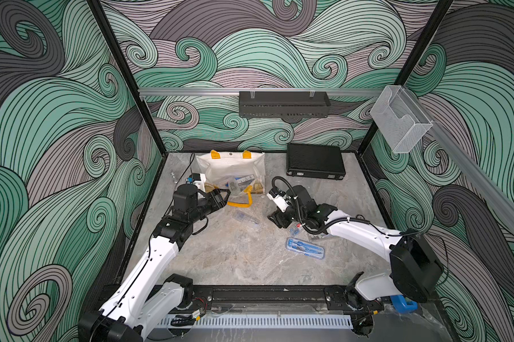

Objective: Put the compass set into the canvas bag
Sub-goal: Pick up the compass set at the center of the board.

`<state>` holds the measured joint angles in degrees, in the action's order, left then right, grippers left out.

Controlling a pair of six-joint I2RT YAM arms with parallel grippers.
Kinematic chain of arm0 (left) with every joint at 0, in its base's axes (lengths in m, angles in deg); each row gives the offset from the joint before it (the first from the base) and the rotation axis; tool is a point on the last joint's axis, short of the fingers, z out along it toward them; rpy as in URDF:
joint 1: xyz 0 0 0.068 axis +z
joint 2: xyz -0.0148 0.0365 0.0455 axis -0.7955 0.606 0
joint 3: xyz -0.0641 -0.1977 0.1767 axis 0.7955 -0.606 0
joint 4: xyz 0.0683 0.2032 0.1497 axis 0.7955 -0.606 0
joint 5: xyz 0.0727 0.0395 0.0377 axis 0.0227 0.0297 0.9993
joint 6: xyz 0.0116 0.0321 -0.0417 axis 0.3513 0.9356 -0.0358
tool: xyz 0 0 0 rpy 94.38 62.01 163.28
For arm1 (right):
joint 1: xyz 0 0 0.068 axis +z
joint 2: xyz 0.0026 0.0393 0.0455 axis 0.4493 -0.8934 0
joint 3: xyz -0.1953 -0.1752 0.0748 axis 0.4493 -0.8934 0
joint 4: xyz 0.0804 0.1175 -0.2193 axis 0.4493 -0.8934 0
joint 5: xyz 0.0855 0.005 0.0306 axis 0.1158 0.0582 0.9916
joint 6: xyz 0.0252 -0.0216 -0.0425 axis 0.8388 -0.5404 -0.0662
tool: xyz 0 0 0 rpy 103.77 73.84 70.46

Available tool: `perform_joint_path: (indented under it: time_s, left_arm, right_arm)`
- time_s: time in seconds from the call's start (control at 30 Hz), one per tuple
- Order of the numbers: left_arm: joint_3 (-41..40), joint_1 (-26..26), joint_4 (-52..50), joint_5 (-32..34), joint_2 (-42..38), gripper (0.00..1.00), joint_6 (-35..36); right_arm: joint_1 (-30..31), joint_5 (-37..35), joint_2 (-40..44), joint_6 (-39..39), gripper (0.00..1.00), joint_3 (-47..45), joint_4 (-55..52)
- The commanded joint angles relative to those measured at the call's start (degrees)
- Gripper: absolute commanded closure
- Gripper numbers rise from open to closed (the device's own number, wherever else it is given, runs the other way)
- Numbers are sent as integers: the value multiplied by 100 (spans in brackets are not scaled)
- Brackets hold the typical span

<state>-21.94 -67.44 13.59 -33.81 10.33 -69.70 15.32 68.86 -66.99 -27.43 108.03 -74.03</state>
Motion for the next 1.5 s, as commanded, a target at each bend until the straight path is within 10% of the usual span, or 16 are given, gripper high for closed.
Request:
perform_joint_path:
  time_s: [0.0, 0.93, 1.47]
  left_arm:
    - [227, 60, 11, 49, 19, 38, 91]
    - [149, 72, -236, 180, -288, 34, 172]
    - [184, 68, -314, 155, -305, 31, 190]
  right_arm:
    - [199, 253, -171, -429, 36, -92, 814]
    - [724, 164, -2698, -1109, 37, 842, 1475]
    - [772, -145, -2517, -1048, 60, 496, 1808]
